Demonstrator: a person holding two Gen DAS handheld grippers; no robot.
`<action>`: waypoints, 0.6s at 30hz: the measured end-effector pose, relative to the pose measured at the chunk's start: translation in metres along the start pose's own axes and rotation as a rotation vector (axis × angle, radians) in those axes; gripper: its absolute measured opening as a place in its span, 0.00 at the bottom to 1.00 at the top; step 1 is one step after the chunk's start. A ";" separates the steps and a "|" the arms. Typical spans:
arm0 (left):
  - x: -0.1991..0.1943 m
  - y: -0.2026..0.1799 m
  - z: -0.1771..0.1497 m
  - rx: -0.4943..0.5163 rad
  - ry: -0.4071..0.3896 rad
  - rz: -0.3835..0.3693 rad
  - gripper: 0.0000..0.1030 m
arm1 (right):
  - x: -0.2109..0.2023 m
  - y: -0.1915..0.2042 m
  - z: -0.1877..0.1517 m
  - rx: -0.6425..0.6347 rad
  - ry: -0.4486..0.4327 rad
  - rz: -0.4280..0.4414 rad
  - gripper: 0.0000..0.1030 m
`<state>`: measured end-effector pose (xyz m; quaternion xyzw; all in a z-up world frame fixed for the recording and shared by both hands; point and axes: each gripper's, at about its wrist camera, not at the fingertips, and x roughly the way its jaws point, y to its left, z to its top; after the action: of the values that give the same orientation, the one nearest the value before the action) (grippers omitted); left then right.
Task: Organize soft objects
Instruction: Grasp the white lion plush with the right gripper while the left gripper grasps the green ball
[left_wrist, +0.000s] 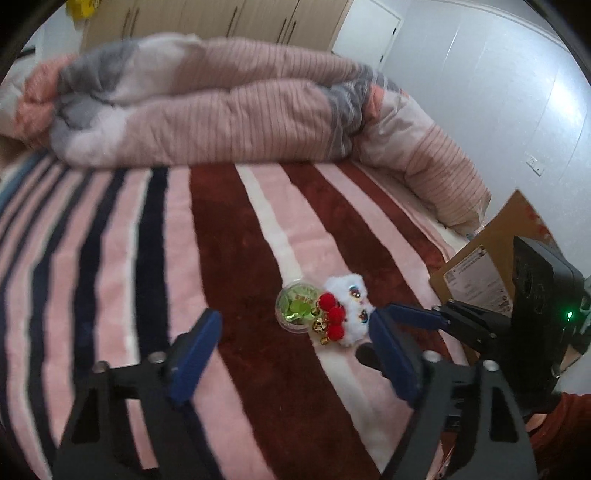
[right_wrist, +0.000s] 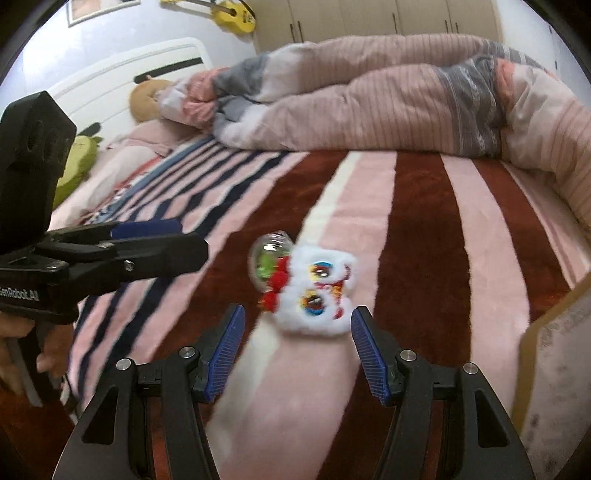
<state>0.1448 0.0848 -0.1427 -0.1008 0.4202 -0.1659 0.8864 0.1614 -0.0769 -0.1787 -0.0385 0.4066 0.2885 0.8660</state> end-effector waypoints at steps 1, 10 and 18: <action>0.008 0.003 0.000 -0.006 0.012 -0.006 0.65 | 0.007 -0.002 0.001 -0.002 0.005 -0.006 0.55; 0.060 0.014 0.006 -0.045 0.063 -0.104 0.52 | 0.027 -0.015 0.006 0.012 0.003 0.039 0.40; 0.078 -0.002 0.010 -0.009 0.101 -0.129 0.19 | 0.012 -0.019 -0.001 0.016 -0.026 -0.036 0.27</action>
<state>0.1986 0.0542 -0.1914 -0.1234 0.4578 -0.2258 0.8510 0.1766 -0.0875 -0.1916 -0.0351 0.3968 0.2703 0.8765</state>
